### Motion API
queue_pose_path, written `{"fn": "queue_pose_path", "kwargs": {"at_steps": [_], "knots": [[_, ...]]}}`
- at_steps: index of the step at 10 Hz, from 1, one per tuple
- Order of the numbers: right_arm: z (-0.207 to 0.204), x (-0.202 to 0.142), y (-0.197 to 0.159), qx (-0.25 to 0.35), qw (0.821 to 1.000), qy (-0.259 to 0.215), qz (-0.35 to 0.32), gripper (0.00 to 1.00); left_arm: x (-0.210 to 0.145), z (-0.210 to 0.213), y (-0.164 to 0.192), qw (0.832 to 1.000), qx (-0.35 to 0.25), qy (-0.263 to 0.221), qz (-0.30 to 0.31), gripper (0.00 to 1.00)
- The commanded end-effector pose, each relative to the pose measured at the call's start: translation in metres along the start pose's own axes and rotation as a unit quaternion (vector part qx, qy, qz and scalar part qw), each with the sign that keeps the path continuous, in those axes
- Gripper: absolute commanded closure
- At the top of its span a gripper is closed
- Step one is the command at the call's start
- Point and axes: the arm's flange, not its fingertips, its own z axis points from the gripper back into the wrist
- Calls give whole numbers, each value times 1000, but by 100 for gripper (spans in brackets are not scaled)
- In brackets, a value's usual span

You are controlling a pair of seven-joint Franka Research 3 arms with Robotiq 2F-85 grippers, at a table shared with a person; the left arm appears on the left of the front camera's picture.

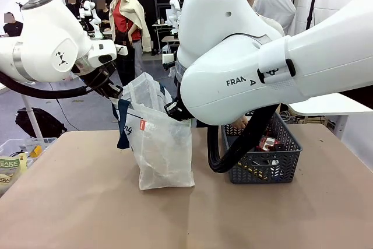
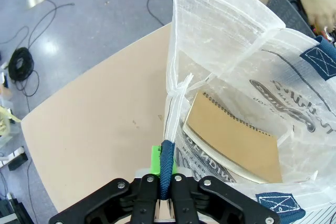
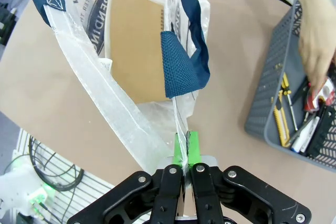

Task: Transfer purchased items from the store into the shopping bag.
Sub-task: Move the Reusable shopping bag to the right side of the table.

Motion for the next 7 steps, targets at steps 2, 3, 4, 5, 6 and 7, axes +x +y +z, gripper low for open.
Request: {"fn": "queue_pose_path", "kwargs": {"at_steps": [2, 3, 4, 5, 6, 7], "knots": [[0, -5, -3, -7, 1000, 6, -1, 100, -3, 2, 15, 1000, 8, -2, 8, 100], [0, -5, -3, -7, 1000, 6, -1, 100, -3, 2, 15, 1000, 8, -2, 8, 100], [0, -5, -3, -7, 1000, 6, -1, 100, -3, 2, 15, 1000, 8, -2, 8, 100], [0, -5, -3, -7, 1000, 6, -1, 100, -3, 2, 15, 1000, 8, -2, 8, 100], [0, -5, -3, -7, 1000, 6, -1, 100, -3, 2, 15, 1000, 8, -2, 8, 100], [0, -5, -3, -7, 1000, 6, -1, 100, -3, 2, 15, 1000, 8, -2, 8, 100]]}}
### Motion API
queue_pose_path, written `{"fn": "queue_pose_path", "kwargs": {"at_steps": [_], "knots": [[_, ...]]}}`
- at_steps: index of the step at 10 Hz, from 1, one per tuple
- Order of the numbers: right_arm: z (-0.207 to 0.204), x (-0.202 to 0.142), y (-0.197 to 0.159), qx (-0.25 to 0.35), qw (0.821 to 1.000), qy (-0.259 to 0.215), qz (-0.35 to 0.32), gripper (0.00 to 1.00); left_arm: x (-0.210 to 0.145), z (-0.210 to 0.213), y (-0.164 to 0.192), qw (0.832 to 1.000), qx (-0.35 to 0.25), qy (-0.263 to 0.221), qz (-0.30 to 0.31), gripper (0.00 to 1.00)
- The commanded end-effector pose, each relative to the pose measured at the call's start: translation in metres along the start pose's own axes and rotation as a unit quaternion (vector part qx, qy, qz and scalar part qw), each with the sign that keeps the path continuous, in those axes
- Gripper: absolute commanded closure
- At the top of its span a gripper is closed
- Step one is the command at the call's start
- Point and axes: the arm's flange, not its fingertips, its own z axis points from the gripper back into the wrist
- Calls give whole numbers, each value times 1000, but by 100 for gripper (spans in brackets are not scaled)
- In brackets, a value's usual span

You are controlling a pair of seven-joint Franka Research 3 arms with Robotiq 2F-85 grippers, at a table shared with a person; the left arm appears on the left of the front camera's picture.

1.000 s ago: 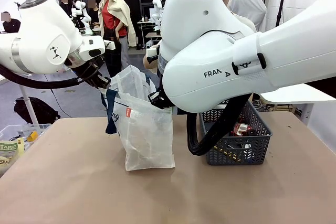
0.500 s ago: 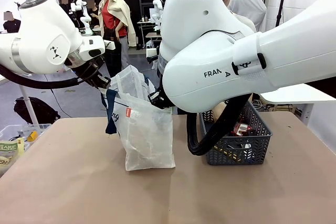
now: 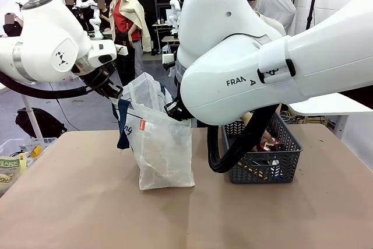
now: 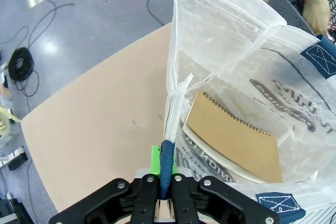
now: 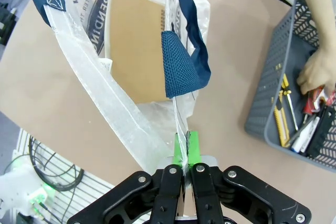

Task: Transfer purchased items from the store into the shopping bag.
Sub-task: Move the Reusable shopping bag to the right side of the table.

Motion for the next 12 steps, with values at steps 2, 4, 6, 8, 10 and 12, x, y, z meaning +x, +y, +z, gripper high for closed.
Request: {"fn": "queue_pose_path", "kwargs": {"at_steps": [2, 4, 6, 8, 10, 12], "knots": [[0, -5, -3, -7, 1000, 6, -1, 100, -3, 2, 15, 1000, 8, -2, 8, 100], [0, -5, -3, -7, 1000, 6, -1, 100, -3, 2, 15, 1000, 8, -2, 8, 100], [0, -5, -3, -7, 1000, 6, -1, 100, -3, 2, 15, 1000, 8, -2, 8, 100], [0, -5, -3, -7, 1000, 6, -1, 100, -3, 2, 15, 1000, 8, -2, 8, 100], [0, -5, -3, -7, 1000, 6, -1, 100, -3, 2, 15, 1000, 8, -2, 8, 100], [0, -5, -3, -7, 1000, 6, -1, 100, -3, 2, 15, 1000, 8, -2, 8, 100]]}}
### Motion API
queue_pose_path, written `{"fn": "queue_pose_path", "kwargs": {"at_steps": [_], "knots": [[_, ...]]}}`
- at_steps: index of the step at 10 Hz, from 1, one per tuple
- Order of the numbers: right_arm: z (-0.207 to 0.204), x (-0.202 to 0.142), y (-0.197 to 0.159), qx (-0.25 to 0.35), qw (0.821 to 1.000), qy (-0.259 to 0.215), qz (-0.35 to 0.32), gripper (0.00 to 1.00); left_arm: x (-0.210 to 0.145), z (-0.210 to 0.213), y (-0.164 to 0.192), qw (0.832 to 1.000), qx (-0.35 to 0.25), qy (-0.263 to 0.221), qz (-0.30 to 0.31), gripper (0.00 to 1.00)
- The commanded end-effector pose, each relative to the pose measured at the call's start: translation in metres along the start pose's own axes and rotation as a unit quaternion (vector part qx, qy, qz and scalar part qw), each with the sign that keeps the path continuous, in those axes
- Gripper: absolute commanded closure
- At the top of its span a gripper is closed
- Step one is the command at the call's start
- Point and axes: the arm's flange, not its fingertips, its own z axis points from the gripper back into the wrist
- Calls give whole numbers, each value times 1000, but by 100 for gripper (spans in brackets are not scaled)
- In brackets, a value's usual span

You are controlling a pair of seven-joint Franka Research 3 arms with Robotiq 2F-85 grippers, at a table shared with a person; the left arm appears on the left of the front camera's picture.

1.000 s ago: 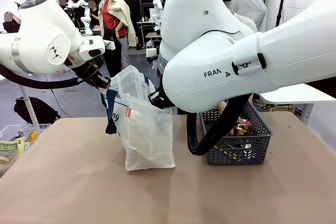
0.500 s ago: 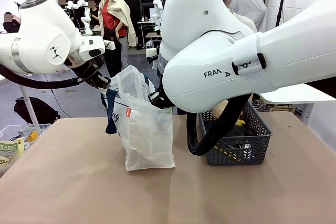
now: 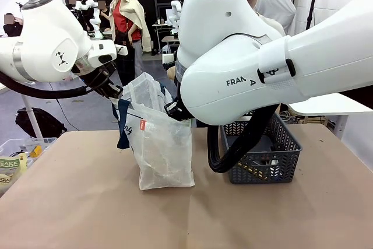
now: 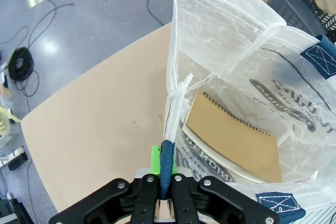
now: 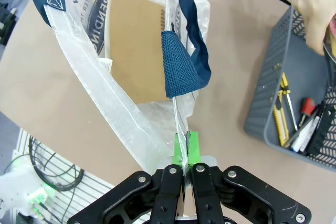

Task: Transfer purchased items from the store into the shopping bag.
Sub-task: Move the Reusable shopping bag to the right side of the table.

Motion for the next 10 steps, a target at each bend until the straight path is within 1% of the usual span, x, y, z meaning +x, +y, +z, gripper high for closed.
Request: {"fn": "queue_pose_path", "kwargs": {"at_steps": [1, 10], "knots": [[0, -5, -3, -7, 1000, 6, -1, 100, -3, 2, 15, 1000, 8, -2, 8, 100], [0, -5, -3, -7, 1000, 6, -1, 100, -3, 2, 15, 1000, 8, -2, 8, 100]]}}
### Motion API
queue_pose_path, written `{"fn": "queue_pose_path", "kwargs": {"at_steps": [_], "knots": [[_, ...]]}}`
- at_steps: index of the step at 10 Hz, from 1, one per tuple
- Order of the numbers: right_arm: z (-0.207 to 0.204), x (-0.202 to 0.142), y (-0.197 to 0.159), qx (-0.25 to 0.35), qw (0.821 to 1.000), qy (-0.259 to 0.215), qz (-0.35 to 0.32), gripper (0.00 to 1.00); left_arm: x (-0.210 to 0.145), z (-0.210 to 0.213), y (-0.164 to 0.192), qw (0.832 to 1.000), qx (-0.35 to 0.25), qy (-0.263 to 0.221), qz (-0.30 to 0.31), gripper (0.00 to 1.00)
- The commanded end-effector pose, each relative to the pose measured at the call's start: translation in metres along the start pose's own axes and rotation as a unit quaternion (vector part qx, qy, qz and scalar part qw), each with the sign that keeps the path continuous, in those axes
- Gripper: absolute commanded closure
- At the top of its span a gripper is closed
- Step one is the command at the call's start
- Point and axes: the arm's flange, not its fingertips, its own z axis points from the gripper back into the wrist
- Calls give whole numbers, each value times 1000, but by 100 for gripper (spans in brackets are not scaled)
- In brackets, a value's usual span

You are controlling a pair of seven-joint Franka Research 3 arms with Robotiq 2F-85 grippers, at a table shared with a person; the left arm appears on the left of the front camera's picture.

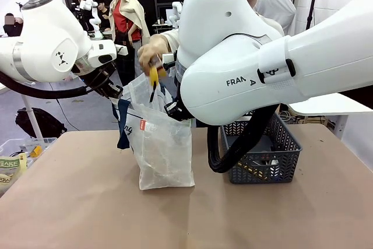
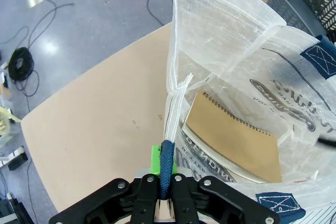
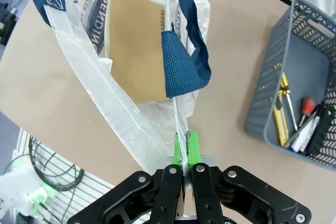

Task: Transfer purchased items from the store into the shopping bag.
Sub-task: Move the Reusable shopping bag to the right side of the table.

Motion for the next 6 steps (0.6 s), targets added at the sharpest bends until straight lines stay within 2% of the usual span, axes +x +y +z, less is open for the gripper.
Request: {"fn": "queue_pose_path", "kwargs": {"at_steps": [1, 6], "knots": [[0, -5, -3, -7, 1000, 6, -1, 100, -3, 2, 15, 1000, 8, -2, 8, 100], [0, -5, -3, -7, 1000, 6, -1, 100, -3, 2, 15, 1000, 8, -2, 8, 100]]}}
